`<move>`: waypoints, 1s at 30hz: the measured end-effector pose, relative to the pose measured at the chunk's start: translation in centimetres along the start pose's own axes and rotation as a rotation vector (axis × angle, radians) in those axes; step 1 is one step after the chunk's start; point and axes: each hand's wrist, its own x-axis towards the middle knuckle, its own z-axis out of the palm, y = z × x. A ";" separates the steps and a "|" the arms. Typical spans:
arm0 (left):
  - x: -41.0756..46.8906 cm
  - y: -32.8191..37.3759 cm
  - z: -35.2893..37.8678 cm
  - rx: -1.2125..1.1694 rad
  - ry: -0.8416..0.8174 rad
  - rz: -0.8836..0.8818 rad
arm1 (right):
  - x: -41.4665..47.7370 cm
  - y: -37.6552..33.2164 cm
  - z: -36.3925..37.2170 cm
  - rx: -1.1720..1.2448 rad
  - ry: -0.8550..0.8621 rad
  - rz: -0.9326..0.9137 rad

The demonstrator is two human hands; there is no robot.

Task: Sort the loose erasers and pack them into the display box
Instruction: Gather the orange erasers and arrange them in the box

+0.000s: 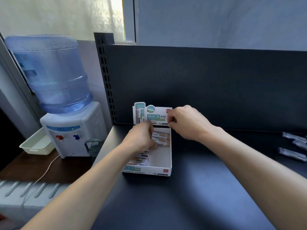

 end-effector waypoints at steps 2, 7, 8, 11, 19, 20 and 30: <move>0.2 -0.1 -0.2 -0.031 -0.031 -0.006 | -0.2 0.0 0.1 -0.009 -0.014 0.014; 0.3 -0.4 -0.6 -0.056 -0.064 -0.034 | -0.7 -0.1 0.3 -0.027 -0.064 0.056; 0.2 -0.4 -0.5 -0.054 -0.054 -0.045 | -0.8 -0.3 0.4 -0.031 -0.076 0.061; -0.1 -0.3 -0.4 -0.060 -0.044 -0.041 | -1.0 -0.7 0.8 -0.048 -0.110 0.078; -0.3 -0.7 -0.5 -0.116 -0.054 -0.009 | -1.3 -1.4 1.4 -0.053 -0.128 0.125; -0.3 -0.7 -0.4 -0.114 -0.052 -0.004 | -1.3 -1.4 1.4 -0.057 -0.123 0.129; -0.8 0.2 -1.4 0.048 -0.061 0.041 | -2.4 -1.2 0.7 -0.103 -0.098 0.138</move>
